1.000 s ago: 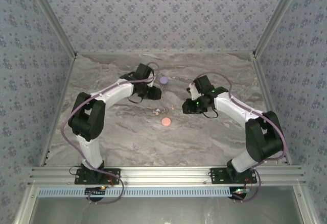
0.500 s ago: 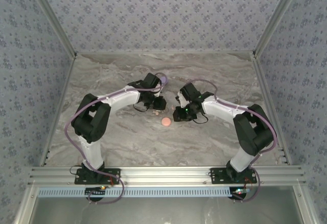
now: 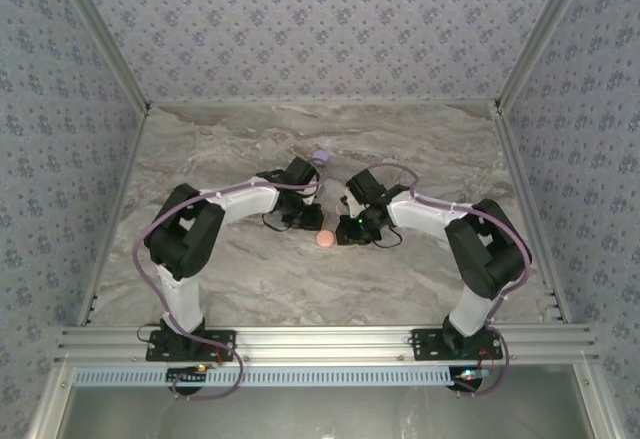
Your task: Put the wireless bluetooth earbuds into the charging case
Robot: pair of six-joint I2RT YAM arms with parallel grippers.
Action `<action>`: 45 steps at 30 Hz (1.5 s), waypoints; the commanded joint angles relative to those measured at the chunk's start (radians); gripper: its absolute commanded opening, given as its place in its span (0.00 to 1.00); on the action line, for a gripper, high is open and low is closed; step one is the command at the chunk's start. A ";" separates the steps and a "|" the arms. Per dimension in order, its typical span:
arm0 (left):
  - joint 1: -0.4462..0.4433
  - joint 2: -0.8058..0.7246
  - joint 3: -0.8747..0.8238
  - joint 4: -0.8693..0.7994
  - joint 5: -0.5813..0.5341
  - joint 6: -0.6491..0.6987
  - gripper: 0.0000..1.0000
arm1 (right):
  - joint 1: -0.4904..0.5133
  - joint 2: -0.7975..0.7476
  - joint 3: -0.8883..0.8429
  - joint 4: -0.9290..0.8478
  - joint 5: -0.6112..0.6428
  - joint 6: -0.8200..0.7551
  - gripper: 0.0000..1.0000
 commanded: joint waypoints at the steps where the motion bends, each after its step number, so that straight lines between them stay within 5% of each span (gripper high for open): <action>1: -0.015 -0.009 -0.012 -0.017 0.003 -0.011 0.18 | 0.011 0.018 -0.004 0.004 -0.010 0.027 0.20; 35: -0.024 -0.134 -0.194 0.061 0.078 -0.071 0.20 | 0.017 0.136 0.148 -0.048 0.087 0.051 0.20; 45: -0.024 -0.187 -0.202 -0.007 -0.072 -0.098 0.22 | 0.007 0.116 0.167 -0.133 0.181 0.022 0.21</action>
